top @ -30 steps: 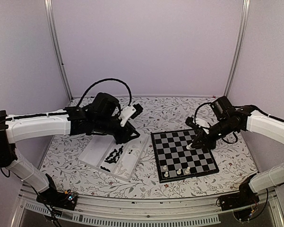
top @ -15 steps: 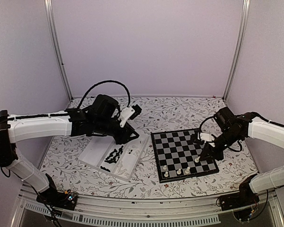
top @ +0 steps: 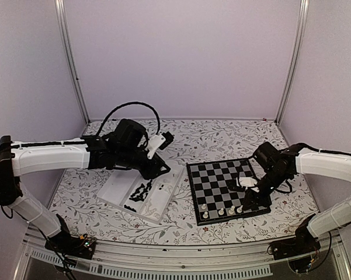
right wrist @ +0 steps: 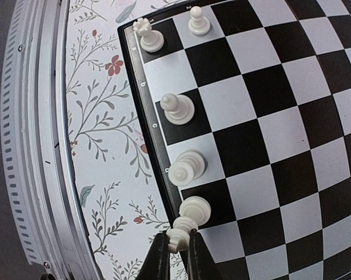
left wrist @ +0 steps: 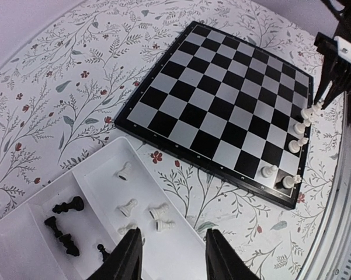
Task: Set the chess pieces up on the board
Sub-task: Place the chess piece on the chessboard.
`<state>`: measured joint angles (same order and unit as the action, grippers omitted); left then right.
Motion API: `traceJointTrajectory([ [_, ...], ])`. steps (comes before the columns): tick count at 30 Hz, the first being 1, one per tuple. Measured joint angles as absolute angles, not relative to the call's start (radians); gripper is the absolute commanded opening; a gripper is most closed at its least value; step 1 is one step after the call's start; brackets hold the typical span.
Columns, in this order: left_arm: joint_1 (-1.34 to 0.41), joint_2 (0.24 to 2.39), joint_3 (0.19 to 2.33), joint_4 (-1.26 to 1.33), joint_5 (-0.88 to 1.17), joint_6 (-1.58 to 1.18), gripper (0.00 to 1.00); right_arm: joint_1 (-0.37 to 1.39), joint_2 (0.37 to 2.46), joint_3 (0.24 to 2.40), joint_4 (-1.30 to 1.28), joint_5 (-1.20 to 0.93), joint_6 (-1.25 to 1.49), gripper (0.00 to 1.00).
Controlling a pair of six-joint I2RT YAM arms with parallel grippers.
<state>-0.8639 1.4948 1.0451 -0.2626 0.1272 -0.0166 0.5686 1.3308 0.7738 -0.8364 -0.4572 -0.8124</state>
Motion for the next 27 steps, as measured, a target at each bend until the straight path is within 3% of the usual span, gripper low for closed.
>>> traceJointTrajectory([
  [17, -0.862, 1.49, 1.019, -0.257, 0.128, -0.028, 0.4, 0.569, 1.366, 0.773, -0.785, -0.436, -0.786, 0.09],
  [27, -0.862, 1.489, 1.01, -0.254, 0.126, -0.041, 0.4, 0.569, 1.374, 0.773, -0.789, -0.422, -0.772, 0.43],
])
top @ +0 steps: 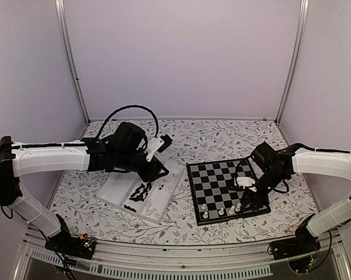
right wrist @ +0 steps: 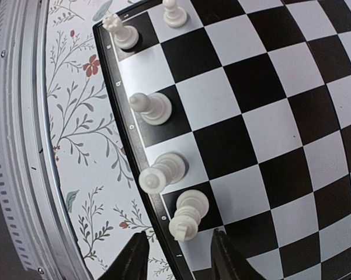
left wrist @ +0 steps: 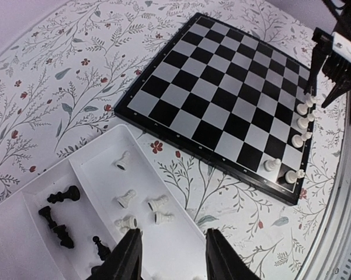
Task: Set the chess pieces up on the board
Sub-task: Place the chess piece on the chessboard, then pick up the chess piece from the storage box.
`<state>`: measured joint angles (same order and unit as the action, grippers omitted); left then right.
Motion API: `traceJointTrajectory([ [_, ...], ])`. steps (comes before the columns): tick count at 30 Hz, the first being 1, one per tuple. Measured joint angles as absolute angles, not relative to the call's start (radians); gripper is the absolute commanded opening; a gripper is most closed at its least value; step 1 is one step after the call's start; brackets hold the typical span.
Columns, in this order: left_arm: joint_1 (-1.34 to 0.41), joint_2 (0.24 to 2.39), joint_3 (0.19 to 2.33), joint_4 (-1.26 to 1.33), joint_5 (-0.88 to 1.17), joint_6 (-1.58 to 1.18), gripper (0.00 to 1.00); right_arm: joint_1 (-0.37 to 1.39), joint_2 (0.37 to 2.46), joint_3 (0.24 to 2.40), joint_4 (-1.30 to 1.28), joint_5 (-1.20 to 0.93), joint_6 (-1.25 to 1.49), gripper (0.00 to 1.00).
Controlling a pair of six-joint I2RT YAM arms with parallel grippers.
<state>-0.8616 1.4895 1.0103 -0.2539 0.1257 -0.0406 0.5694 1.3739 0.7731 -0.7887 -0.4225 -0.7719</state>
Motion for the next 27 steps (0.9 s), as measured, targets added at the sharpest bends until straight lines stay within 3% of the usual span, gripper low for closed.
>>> traceJointTrajectory([
  [5, -0.861, 1.491, 1.01, -0.279, 0.092, -0.083, 0.38, 0.569, 1.369, 0.807, -0.822, -0.423, -0.763, 0.47],
  [14, -0.858, 1.579, 1.011, -0.36, 0.047, -0.176, 0.27, 0.515, 1.268, 0.855, -0.762, -0.423, -0.697, 0.45],
  [27, -0.858, 1.792, 1.171, -0.43, -0.016, -0.164, 0.29, 0.514, 1.262, 0.813, -0.661, -0.42, -0.603, 0.44],
])
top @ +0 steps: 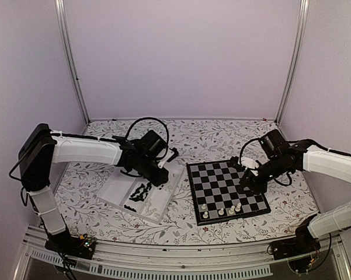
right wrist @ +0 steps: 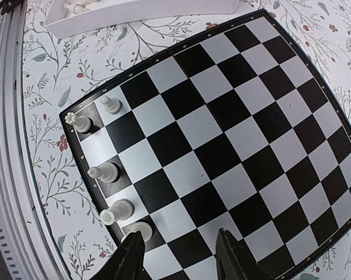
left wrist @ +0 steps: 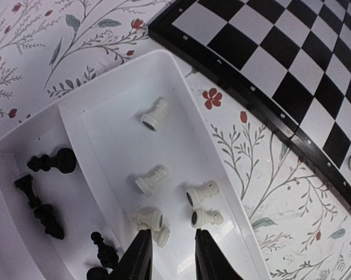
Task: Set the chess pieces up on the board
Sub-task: Pick up the chess piece from the storage box.
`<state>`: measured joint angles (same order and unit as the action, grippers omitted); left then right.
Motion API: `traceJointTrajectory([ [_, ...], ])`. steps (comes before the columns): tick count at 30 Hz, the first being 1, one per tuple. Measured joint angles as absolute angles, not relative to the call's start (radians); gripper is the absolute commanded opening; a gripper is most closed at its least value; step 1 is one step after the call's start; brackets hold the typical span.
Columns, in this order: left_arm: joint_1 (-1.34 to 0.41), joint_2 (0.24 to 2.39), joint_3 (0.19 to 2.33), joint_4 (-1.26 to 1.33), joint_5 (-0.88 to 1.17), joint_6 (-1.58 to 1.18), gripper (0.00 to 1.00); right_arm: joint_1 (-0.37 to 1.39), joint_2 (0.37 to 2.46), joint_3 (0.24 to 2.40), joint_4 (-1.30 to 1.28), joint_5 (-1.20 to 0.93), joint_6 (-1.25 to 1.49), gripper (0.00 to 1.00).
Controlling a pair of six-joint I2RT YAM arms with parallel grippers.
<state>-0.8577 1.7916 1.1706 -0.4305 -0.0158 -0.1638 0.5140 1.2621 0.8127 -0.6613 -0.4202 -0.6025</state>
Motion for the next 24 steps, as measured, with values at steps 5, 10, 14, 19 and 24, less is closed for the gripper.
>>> traceJointTrajectory([
  [5, -0.847, 1.867, 1.261, -0.46, -0.012, -0.002, 0.32, 0.514, 1.255, 0.803, -0.645, -0.427, -0.586, 0.44],
  [10, -0.823, 1.953, 1.356, -0.53, 0.02, 0.145, 0.33, 0.514, 1.249, 0.789, -0.632, -0.435, -0.573, 0.44],
  [14, -0.797, 2.017, 1.418, -0.578, 0.041, 0.218, 0.33, 0.514, 1.248, 0.781, -0.622, -0.444, -0.565, 0.44],
  [19, -0.777, 2.083, 1.484, -0.636, 0.055, 0.277, 0.33, 0.514, 1.248, 0.772, -0.619, -0.451, -0.563, 0.44],
  [24, -0.774, 2.108, 1.492, -0.669, 0.072, 0.306, 0.31, 0.514, 1.248, 0.765, -0.609, -0.453, -0.561, 0.44],
])
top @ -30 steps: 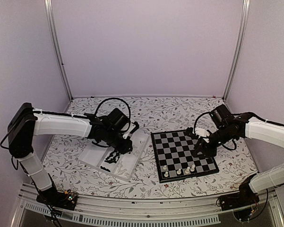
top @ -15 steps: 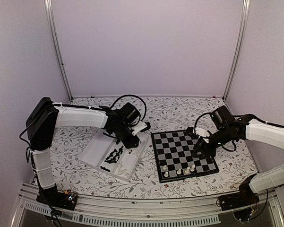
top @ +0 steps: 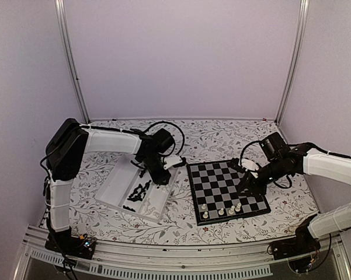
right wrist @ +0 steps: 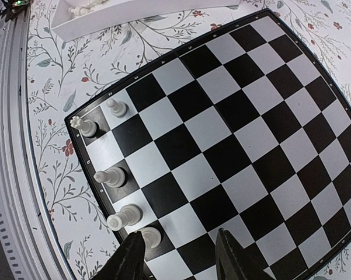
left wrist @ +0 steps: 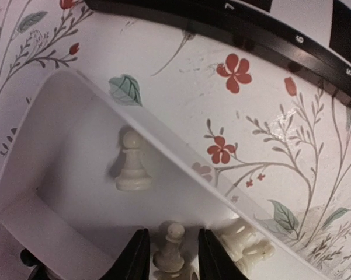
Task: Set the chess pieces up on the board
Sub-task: Pick up the chess piece from the storage box.
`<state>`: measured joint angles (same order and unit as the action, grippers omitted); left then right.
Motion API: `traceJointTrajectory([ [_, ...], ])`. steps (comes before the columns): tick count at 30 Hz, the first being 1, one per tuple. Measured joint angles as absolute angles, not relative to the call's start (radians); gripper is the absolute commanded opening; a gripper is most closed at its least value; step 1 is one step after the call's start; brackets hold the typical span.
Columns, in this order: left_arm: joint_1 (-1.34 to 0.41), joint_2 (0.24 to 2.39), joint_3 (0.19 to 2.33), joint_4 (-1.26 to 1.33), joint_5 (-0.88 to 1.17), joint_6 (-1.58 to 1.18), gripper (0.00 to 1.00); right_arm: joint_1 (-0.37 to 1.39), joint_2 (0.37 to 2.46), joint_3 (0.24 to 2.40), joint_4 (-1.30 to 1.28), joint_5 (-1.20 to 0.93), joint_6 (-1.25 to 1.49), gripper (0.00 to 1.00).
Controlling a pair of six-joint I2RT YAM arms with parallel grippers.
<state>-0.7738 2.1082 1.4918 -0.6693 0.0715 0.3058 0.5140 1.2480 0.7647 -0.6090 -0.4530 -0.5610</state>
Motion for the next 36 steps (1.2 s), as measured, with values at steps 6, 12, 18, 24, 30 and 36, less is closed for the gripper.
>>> traceJointTrajectory([
  [6, -0.772, 2.113, 1.504, -0.694, 0.061, 0.311, 0.32, 0.514, 1.248, 0.764, -0.603, -0.46, -0.561, 0.44],
  [12, -0.774, 2.121, 1.528, -0.761, 0.025, 0.289, 0.31, 0.514, 1.248, 0.764, -0.601, -0.471, -0.561, 0.44],
  [18, -0.779, 2.121, 1.536, -0.807, -0.003, 0.261, 0.26, 0.514, 1.249, 0.764, -0.599, -0.482, -0.561, 0.43],
  [24, -0.787, 2.123, 1.543, -0.847, -0.009, 0.24, 0.15, 0.514, 1.25, 0.764, -0.596, -0.486, -0.56, 0.43],
  [30, -0.789, 2.127, 1.556, -0.87, -0.018, 0.221, 0.11, 0.514, 1.252, 0.765, -0.597, -0.492, -0.554, 0.43],
  [36, -0.785, 2.065, 1.513, -0.852, -0.008, 0.204, 0.1, 0.514, 1.276, 0.867, -0.607, -0.507, -0.536, 0.42],
])
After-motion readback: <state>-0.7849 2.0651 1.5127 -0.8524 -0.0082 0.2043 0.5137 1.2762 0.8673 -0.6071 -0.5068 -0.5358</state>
